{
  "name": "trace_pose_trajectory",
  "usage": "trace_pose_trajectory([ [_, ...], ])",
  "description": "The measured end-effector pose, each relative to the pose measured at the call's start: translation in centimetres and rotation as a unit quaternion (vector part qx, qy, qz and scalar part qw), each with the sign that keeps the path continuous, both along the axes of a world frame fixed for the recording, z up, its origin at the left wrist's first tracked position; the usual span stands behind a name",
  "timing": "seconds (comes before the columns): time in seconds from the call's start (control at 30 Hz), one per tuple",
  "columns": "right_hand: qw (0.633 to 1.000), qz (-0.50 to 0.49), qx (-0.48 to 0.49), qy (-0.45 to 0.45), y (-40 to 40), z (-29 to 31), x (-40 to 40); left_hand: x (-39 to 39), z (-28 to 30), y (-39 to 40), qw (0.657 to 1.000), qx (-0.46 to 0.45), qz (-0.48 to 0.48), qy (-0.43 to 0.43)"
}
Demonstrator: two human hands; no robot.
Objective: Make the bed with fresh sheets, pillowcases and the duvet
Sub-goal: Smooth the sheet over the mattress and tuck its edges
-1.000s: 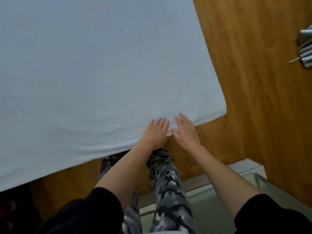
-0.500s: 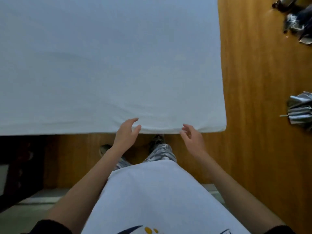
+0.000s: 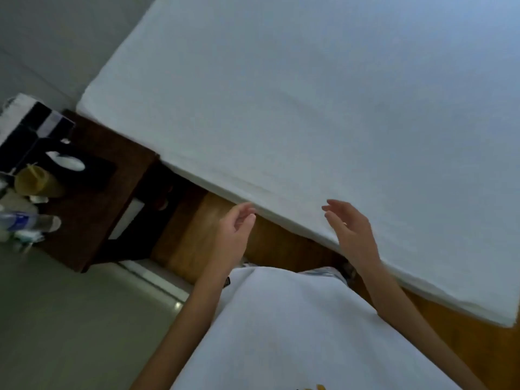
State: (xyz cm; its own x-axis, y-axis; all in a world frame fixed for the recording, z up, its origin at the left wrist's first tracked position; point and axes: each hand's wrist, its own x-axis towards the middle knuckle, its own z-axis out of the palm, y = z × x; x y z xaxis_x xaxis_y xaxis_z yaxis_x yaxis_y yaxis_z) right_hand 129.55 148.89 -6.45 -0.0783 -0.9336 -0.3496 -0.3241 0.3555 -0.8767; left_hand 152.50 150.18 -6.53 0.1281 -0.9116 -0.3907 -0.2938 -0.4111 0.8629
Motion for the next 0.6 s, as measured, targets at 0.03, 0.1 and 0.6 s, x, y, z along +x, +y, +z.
trace_pose_trajectory([
  [0.03, 1.0, 0.025, 0.011, -0.008, 0.0, 0.1, 2.7, 2.4, 0.3, 0.0, 1.0, 0.006, 0.02, -0.002],
  [0.1, 0.998, 0.053, 0.018, -0.026, -0.4, 0.8, 6.8, 6.6, 0.9, -0.3, 0.999, 0.015, 0.05, -0.009],
  [0.6, 0.997, 0.025, 0.07, 0.003, -15.0, -2.1, 13.7, 16.5, -0.7, -17.1, 0.997, 0.055, 0.039, -0.034],
])
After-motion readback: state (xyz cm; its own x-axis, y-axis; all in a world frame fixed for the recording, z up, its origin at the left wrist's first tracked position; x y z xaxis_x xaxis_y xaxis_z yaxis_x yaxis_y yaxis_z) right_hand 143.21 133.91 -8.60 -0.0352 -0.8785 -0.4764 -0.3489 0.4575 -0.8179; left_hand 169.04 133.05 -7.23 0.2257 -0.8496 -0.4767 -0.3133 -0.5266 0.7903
